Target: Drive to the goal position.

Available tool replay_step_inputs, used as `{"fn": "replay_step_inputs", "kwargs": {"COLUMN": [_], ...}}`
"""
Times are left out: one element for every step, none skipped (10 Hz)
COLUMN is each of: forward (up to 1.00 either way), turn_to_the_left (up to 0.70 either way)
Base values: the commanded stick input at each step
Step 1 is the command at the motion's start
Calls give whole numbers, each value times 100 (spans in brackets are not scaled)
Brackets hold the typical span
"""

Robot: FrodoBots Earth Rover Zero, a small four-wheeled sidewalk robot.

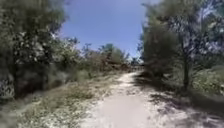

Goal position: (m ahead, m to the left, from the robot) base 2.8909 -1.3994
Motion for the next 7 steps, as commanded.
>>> {"fn": "replay_step_inputs", "kwargs": {"forward": [50,50,50,50,50,50,50], "turn_to_the_left": [0,0,0,0,0,-10,-26]}}
